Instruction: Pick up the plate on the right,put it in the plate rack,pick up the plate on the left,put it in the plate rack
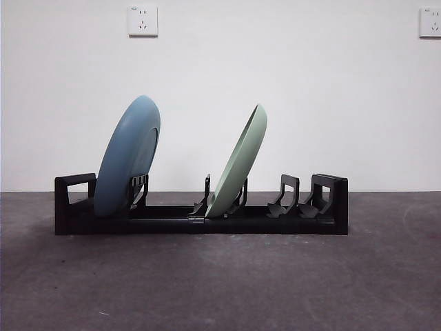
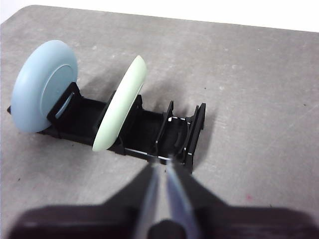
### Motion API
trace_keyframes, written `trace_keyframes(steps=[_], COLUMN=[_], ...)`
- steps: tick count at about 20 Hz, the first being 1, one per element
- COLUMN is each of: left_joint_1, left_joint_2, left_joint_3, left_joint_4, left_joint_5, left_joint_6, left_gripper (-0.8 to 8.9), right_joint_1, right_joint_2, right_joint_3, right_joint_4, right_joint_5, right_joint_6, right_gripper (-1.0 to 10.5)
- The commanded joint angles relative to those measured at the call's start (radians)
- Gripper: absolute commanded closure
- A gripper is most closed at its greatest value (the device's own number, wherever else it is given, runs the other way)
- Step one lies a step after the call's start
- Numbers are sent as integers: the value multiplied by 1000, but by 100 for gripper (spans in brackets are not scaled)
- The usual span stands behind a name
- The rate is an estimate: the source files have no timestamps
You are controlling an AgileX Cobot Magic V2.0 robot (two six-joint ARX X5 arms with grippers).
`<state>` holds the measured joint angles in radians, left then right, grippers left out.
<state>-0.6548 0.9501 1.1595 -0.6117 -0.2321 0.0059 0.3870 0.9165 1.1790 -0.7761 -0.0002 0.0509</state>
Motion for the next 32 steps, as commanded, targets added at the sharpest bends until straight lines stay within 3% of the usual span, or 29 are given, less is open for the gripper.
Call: trace_keyframes(steps=[1, 5, 9, 12, 32], left_joint_1=[10, 16, 16, 15, 16], left_joint_2=[-41, -105, -215, -302, -366], left_joint_3=[-1, -90, -319, -493, -549], left_joint_4=[-72, -93, 69, 184, 143], left_joint_5=[-32, -58, -59, -58, -56], left_joint_6=[48, 50, 21, -34, -27], left_gripper=[821, 821, 821, 821, 817], right_joint_1=[9, 34, 83, 136, 158], right_joint_2=[-10, -76, -168, -245, -251], right_joint_3=[-80, -283, -502, -640, -674], right_joint_4=[82, 331, 529, 637, 580], right_joint_5=[-1, 1, 18, 88, 85], right_joint_6=[-7, 33, 57, 82, 90], right_gripper=[958, 958, 958, 958, 942])
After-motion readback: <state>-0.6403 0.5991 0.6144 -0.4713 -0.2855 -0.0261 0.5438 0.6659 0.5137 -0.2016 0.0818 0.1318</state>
